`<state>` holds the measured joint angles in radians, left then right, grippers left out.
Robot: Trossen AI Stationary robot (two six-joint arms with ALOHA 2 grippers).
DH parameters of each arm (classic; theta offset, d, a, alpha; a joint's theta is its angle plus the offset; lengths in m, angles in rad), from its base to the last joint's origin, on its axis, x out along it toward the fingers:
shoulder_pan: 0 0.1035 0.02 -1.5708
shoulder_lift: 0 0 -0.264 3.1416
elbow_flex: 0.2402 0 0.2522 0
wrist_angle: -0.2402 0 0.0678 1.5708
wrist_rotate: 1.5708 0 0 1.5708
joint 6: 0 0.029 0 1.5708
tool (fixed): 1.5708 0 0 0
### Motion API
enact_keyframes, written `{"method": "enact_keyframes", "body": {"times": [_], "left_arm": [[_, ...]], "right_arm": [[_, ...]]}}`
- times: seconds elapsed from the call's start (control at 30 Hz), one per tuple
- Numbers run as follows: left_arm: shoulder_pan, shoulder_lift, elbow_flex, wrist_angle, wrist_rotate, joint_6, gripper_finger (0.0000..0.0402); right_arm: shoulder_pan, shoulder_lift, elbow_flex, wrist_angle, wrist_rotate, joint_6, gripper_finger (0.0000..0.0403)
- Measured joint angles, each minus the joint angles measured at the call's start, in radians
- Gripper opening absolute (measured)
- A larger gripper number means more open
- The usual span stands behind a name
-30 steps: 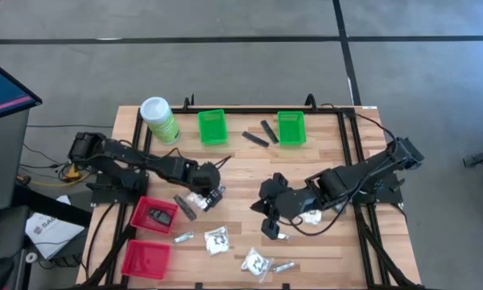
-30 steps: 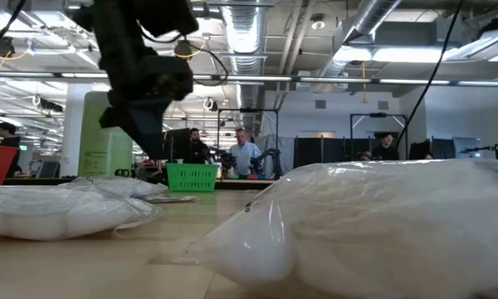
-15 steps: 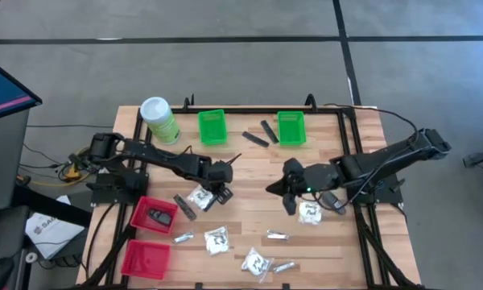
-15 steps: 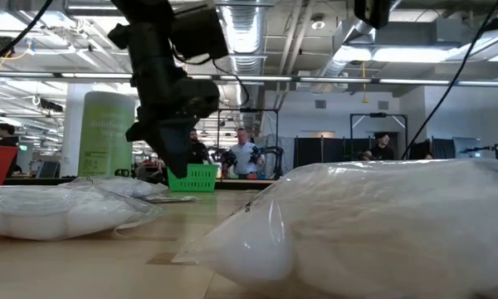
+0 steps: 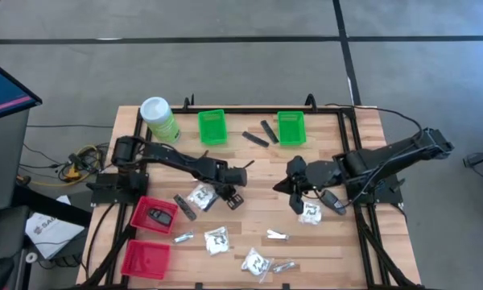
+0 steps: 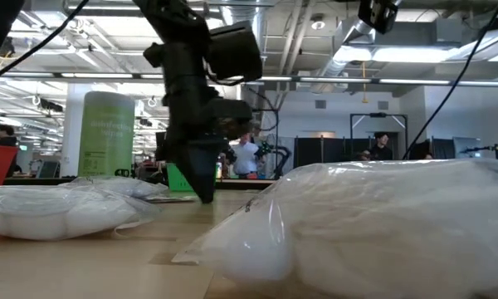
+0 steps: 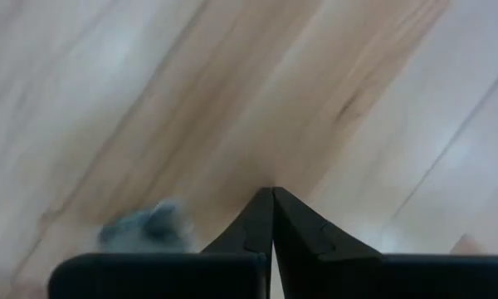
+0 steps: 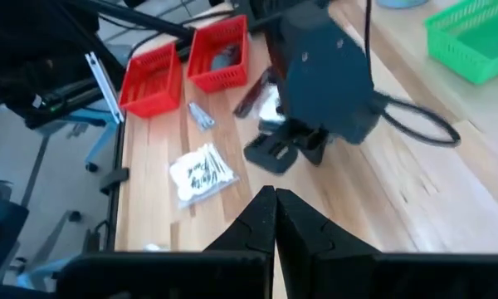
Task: Pick & Place Travel size toiletries
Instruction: Put the black comb into the bottom red basket
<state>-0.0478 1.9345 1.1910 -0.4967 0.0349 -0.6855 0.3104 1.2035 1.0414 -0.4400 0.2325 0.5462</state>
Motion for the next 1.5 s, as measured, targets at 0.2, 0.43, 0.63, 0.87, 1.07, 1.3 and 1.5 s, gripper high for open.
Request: {"method": "enact_keyframes", "body": {"times": [0.2,0.43,0.63,0.87,1.07,1.3,1.5], "left_arm": [[-0.026,-0.139,0.021,-0.059,-0.149,-0.075,0.0],[-0.003,-0.154,0.017,-0.193,-0.194,-0.112,0.0],[-0.004,-0.117,0.006,-0.25,-0.176,-0.134,0.0],[0.01,-0.111,-0.056,-0.231,-0.145,-0.145,0.0],[0.011,-0.073,-0.085,-0.105,-0.108,-0.105,0.0],[0.009,0.015,-0.08,0.11,0.008,-0.072,0.0],[0.011,0.038,-0.085,0.247,0.017,0.015,0.0]], "right_arm": [[-0.01,-0.033,-0.001,-0.027,-0.001,-0.007,0.0],[-0.066,-0.046,0.0,-0.03,0.0,-0.023,0.0],[-0.109,-0.046,0.0,-0.032,-0.029,-0.023,0.0],[-0.125,-0.046,0.0,-0.031,-0.033,-0.026,0.0],[-0.129,-0.045,0.0,-0.036,-0.035,-0.025,0.0],[-0.129,-0.045,0.0,-0.059,-0.035,-0.023,0.0],[-0.127,-0.045,0.0,-0.069,-0.035,-0.022,0.0]]}}
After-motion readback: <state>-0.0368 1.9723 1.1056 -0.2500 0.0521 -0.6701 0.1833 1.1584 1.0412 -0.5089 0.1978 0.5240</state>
